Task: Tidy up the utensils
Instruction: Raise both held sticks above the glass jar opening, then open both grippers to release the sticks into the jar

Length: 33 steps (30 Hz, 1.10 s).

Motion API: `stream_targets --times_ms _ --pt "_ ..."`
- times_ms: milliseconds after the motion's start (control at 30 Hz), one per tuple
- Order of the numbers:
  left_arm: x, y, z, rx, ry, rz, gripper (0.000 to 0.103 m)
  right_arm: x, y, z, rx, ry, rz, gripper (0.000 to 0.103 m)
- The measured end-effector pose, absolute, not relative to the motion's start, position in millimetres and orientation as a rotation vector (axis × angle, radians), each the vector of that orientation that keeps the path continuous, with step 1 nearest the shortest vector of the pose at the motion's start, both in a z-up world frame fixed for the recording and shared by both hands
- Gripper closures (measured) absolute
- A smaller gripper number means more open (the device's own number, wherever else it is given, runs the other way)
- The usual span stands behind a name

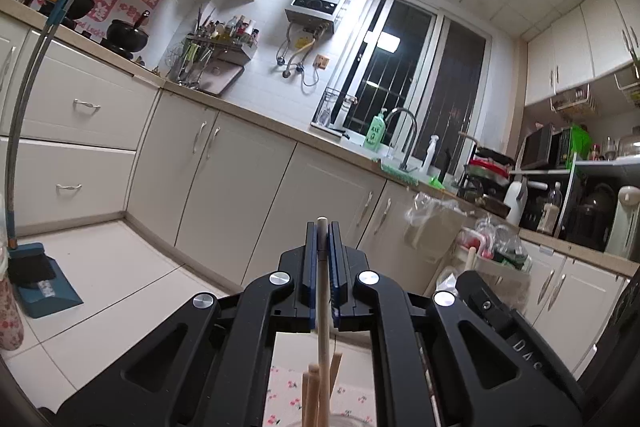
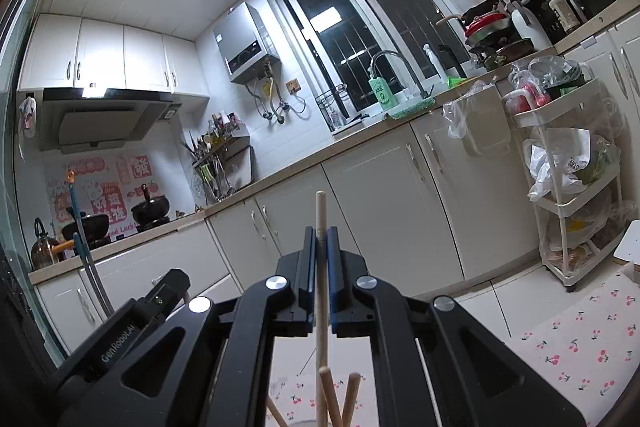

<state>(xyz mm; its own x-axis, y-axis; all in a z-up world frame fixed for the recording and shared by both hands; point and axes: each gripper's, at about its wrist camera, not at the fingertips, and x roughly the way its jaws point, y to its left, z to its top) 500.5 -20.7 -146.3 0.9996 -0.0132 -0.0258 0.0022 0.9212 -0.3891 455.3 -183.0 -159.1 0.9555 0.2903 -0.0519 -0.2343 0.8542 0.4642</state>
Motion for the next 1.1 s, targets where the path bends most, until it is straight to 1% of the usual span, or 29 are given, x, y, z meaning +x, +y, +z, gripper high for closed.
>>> stream_targets --times_ms 333,367,400,433,467,600,667,733,900,967,1067,1100 --pt "464 -17 -139 -0.343 0.100 -0.023 0.098 424 -178 -162 0.413 0.216 0.301 0.096" --pt "461 -16 -139 -0.340 0.105 -0.023 0.097 421 -177 -162 0.404 0.228 0.303 0.094" --pt "455 -14 -138 -0.332 0.113 -0.021 0.097 418 -177 -163 0.397 0.246 0.307 0.085" --pt "447 -12 -136 -0.322 0.127 -0.020 0.096 414 -177 -163 0.397 0.260 0.306 0.080" --pt "442 -11 -136 -0.319 0.133 -0.021 0.094 411 -177 -164 0.396 0.275 0.305 0.076" --pt "416 -6 -133 -0.300 0.172 -0.028 0.084 394 -180 -161 0.373 0.318 0.302 0.073" --pt "400 -3 -132 -0.297 0.183 -0.030 0.076 377 -186 -161 0.366 0.338 0.288 0.070" --pt "384 -1 -133 -0.283 0.198 -0.036 0.070 360 -193 -165 0.370 0.371 0.273 0.068" --pt "353 -2 -141 -0.232 0.262 -0.055 0.063 318 -207 -189 0.363 0.492 0.224 0.062" --pt "342 -3 -143 -0.218 0.295 -0.055 0.056 305 -210 -199 0.357 0.535 0.210 0.060" --pt "327 -6 -143 -0.188 0.323 -0.047 0.049 288 -214 -211 0.361 0.589 0.188 0.058" --pt "320 -9 -143 -0.174 0.333 -0.043 0.048 284 -215 -214 0.363 0.604 0.184 0.057"
